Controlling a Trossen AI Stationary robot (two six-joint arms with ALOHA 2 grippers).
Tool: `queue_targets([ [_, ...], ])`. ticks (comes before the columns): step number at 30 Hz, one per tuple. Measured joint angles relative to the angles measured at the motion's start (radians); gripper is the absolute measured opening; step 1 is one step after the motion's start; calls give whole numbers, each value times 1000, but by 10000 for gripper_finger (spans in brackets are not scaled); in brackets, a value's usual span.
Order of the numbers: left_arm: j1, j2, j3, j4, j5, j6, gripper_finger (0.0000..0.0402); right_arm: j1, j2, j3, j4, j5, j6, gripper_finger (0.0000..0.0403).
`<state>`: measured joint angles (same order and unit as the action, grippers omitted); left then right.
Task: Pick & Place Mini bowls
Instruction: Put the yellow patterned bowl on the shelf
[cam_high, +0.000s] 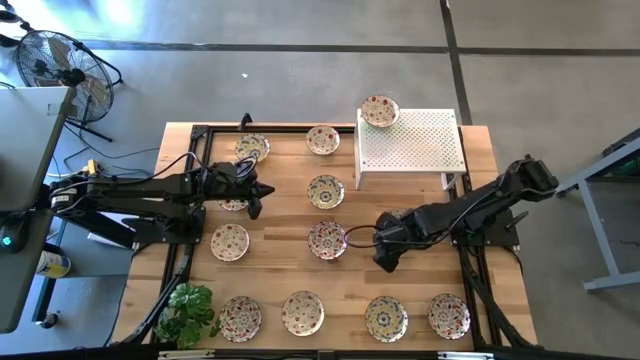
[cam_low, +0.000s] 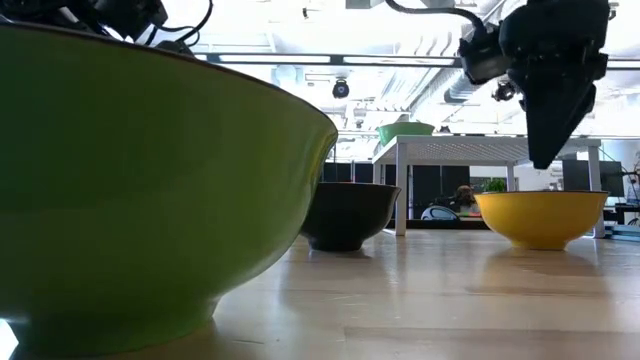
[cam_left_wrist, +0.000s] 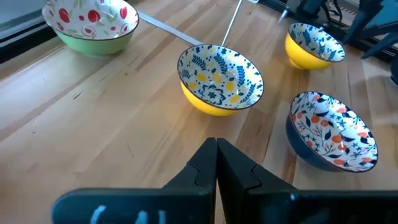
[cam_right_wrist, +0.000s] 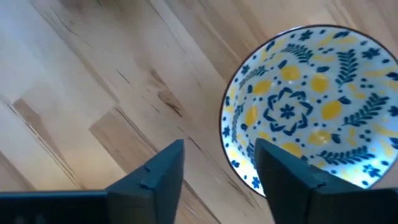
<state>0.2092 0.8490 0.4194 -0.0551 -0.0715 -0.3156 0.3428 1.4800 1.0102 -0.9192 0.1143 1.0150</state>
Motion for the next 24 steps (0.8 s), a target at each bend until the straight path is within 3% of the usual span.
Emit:
queue_targets([
  [5, 0, 0, 0, 0, 2, 8, 0, -17, 1, -36, -2, -4, -12, 254],
  [9, 0, 0, 0, 0, 2, 8, 0, -25, 28, -45, -3, 41, -116, 271],
  [16, 0, 0, 0, 0, -4, 8, 0, -36, 120, -45, 91, 38, -276, 248],
  [24, 0, 0, 0, 0, -9, 5, 0, -36, 209, -45, 75, 56, -230, 196],
])
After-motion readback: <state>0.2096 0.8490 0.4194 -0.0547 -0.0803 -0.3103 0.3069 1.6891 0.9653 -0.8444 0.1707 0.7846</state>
